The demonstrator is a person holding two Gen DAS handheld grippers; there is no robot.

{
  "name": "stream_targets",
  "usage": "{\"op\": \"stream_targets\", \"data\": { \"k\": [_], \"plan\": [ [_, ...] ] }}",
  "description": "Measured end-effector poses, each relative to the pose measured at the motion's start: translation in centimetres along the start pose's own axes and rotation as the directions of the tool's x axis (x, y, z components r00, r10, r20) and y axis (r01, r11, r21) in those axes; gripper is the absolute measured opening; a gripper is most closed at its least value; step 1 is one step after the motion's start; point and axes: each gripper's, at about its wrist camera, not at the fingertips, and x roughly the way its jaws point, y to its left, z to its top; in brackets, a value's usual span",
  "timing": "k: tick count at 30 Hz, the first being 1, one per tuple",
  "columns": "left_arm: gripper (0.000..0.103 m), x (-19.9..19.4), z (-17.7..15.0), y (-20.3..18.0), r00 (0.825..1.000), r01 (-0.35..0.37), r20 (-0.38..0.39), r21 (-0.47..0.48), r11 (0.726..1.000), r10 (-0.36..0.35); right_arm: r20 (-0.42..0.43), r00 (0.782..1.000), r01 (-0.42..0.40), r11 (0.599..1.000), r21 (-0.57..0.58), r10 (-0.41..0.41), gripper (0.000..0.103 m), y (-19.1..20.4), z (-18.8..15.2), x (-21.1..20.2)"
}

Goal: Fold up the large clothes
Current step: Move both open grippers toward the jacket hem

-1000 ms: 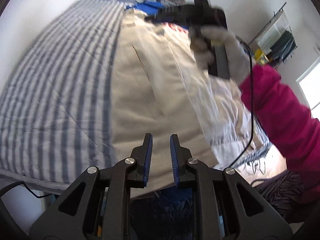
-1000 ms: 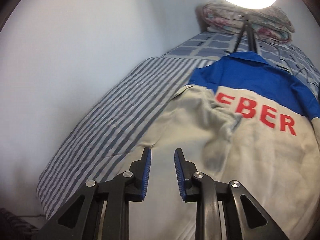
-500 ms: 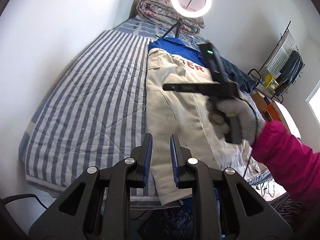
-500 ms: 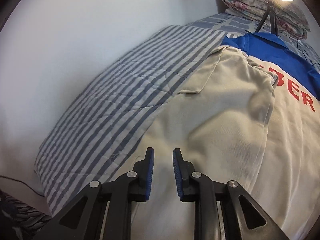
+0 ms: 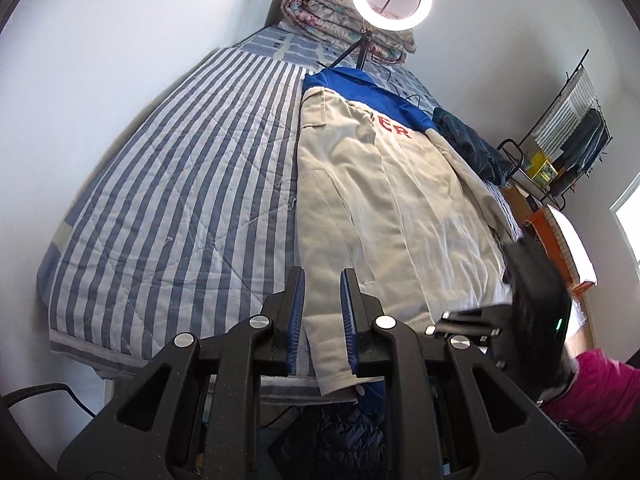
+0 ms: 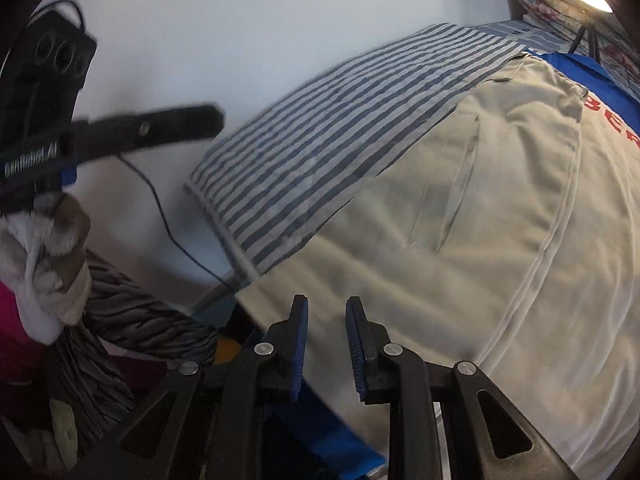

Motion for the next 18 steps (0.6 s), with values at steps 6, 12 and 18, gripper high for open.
{"op": "stream_targets", "data": {
  "k": [6,12,18],
  "plan": [
    [0.016,0.3,-0.3,0.4,1.000,-0.009,-0.011,-0.010,1.000,0.009,0.016,0.999,0.030,0.999,0.025,-0.030,0.020,0.4,-1.0,1.1],
    [0.016,0.3,0.2,-0.8,1.000,0.003,-0.012,-0.001,1.000,-0.003,0.095,0.994,0.046,0.998,0.050,-0.051,0.026,0.4,-0.9,-2.9],
    [0.042,0.7,0.9,-4.7,1.000,0.023,-0.019,0.078,0.997,-0.021,0.197,0.968,0.141,0.986,0.087,-0.156,0.039,-0.7,-2.5,-8.3]
  ]
}}
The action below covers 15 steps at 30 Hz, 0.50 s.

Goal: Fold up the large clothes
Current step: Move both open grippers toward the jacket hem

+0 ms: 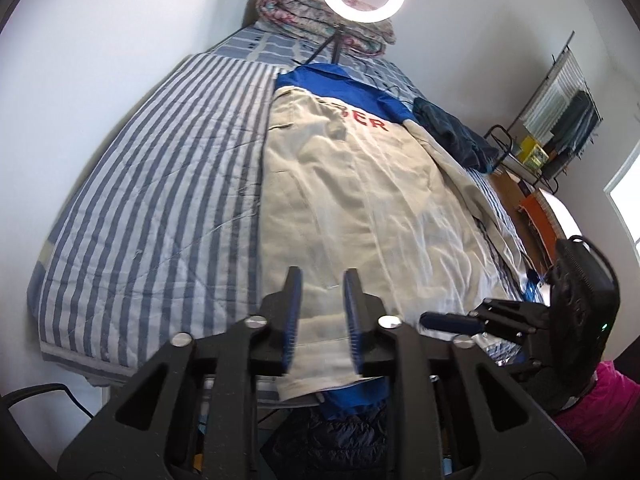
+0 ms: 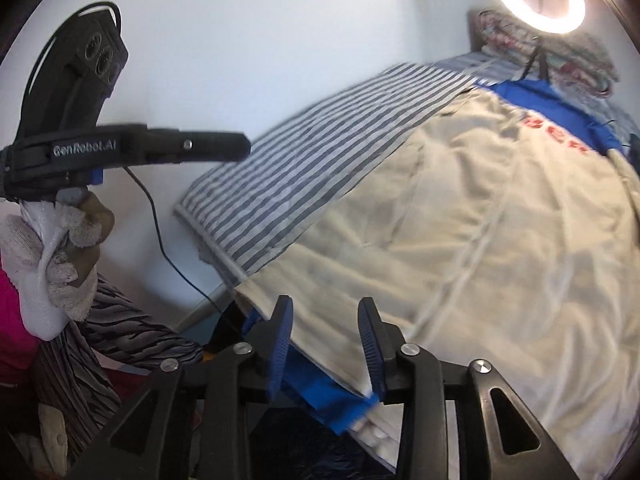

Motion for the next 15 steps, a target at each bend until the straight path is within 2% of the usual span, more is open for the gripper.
{"op": "stream_targets", "data": {
  "k": [2,3,4,10,15],
  "plan": [
    [0.059,0.2,0.3,-1.5,1.000,0.020,-0.002,0.025,0.999,-0.020,0.033,0.999,0.020,1.000,0.021,-0.021,0.051,-1.1,-0.5,-1.7],
    [0.059,0.3,0.4,-2.3,1.000,0.030,-0.003,0.040,0.999,-0.030,0.047,0.998,0.031,0.999,0.029,-0.032,0.058,-1.2,-0.6,-2.2],
    [0.059,0.4,0.6,-3.1,0.999,0.039,-0.008,0.059,0.997,-0.039,0.059,0.997,0.045,0.998,0.039,-0.048,0.060,-1.9,-0.8,-3.1],
    [0.059,1.6,2.1,-7.4,0.995,0.095,-0.039,0.140,0.986,-0.090,0.100,0.982,0.144,0.979,0.144,-0.159,0.060,-6.6,-2.4,-7.6],
    [0.059,3.3,2.8,-11.1,0.989,0.142,-0.073,0.201,0.969,-0.130,0.099,0.957,0.245,0.944,0.222,-0.272,0.063,-10.7,-4.6,-10.8]
  ]
}}
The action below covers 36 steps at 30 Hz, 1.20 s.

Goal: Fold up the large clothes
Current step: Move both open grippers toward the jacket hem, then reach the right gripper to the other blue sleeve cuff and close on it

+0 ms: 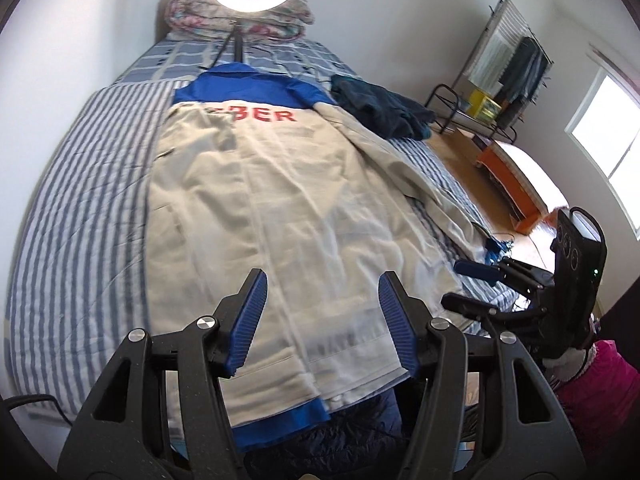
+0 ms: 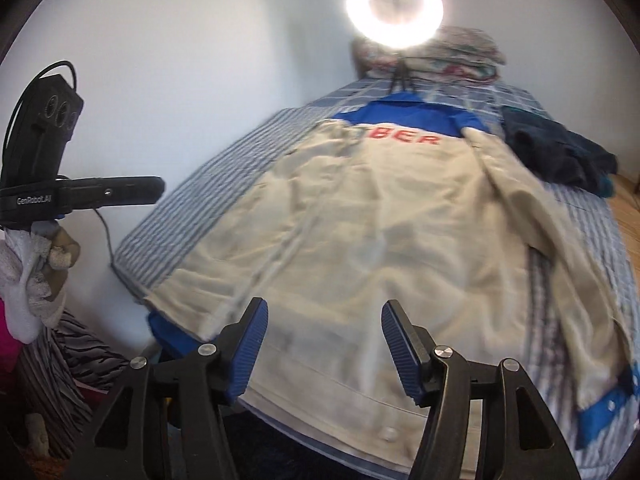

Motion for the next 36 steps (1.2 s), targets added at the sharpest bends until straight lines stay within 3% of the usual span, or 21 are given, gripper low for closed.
{"op": "stream_targets", "data": {
  "k": [6,13,16,21,24,27,30,36],
  "plan": [
    [0.059,2.6,0.3,-2.9,0.998,0.054,-0.041,0.052,0.997,-0.052,-0.008,0.989,0.146,0.977,0.155,-0.147,0.063,-7.3,-1.8,-3.2],
    [0.059,4.8,0.5,-5.2,0.996,0.070,-0.064,0.103,0.992,-0.064,-0.008,0.963,0.254,0.894,0.368,-0.270,0.067,-16.3,-5.1,-7.0],
    [0.059,5.6,0.5,-5.8,0.995,0.072,-0.074,0.114,0.991,-0.064,-0.013,0.953,0.269,0.829,0.491,-0.302,0.068,-20.5,-7.0,-8.4],
    [0.059,6.7,0.6,-6.4,0.993,0.082,-0.093,0.124,0.989,-0.071,-0.007,0.952,0.216,0.659,0.721,-0.305,0.067,-27.2,-10.4,-10.0],
    [0.059,7.3,0.5,-6.8,0.992,0.086,-0.103,0.135,0.987,-0.073,0.002,0.952,0.176,0.556,0.812,-0.305,0.066,-30.4,-12.2,-10.1],
    [0.059,7.7,0.4,-7.1,0.991,0.087,-0.112,0.148,0.985,-0.070,0.005,0.955,0.146,0.487,0.861,-0.296,0.064,-32.6,-13.3,-9.4],
    [0.059,8.0,0.2,-7.1,0.991,0.083,-0.121,0.158,0.984,-0.064,0.013,0.959,0.123,0.458,0.880,-0.283,0.058,-34.0,-13.9,-8.5],
    [0.059,8.3,-0.3,-6.4,0.990,0.069,-0.136,0.155,0.985,-0.048,-0.001,0.958,0.146,0.482,0.864,-0.288,0.045,-35.0,-13.4,-6.9]
  ]
}}
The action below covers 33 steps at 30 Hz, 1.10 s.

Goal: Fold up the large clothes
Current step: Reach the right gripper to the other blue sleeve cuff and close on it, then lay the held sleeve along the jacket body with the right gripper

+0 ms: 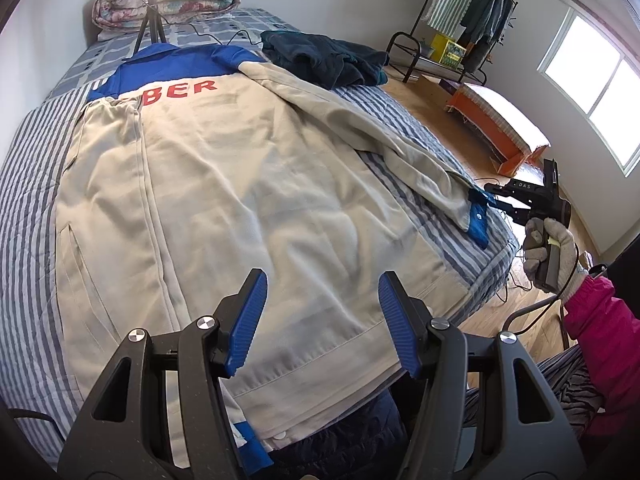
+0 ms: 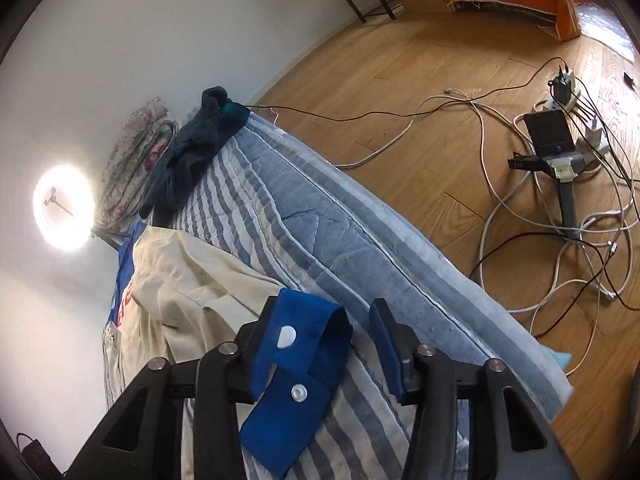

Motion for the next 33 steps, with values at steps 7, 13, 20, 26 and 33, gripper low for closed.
{"op": "stream_targets", "data": {
  "k": [7,13,20,26,33],
  "plan": [
    [0.059,-0.1,-0.2,0.3,1.000,-0.002,-0.003,-0.004,1.000,0.002,0.006,1.000,0.014,1.000,-0.023,-0.013,0.035,0.3,0.2,0.8],
    [0.059,0.0,-0.4,0.3,1.000,0.002,-0.008,0.006,1.000,-0.002,0.014,0.998,0.063,0.989,-0.131,-0.062,0.003,2.3,-0.7,0.2],
    [0.059,-0.5,-0.5,0.0,1.000,0.003,0.000,0.015,1.000,-0.003,0.051,0.998,0.041,0.977,-0.208,-0.031,0.000,5.0,-2.0,-2.4],
    [0.059,-0.8,-0.5,0.4,1.000,0.000,0.009,-0.001,1.000,0.000,0.061,0.998,-0.012,0.948,-0.317,0.033,0.000,8.8,-4.3,-5.2],
    [0.059,-1.1,-0.4,1.0,1.000,0.003,0.021,-0.029,1.000,-0.002,-0.006,0.991,-0.121,0.865,-0.487,0.136,0.000,14.2,-9.3,-7.6]
  ]
}}
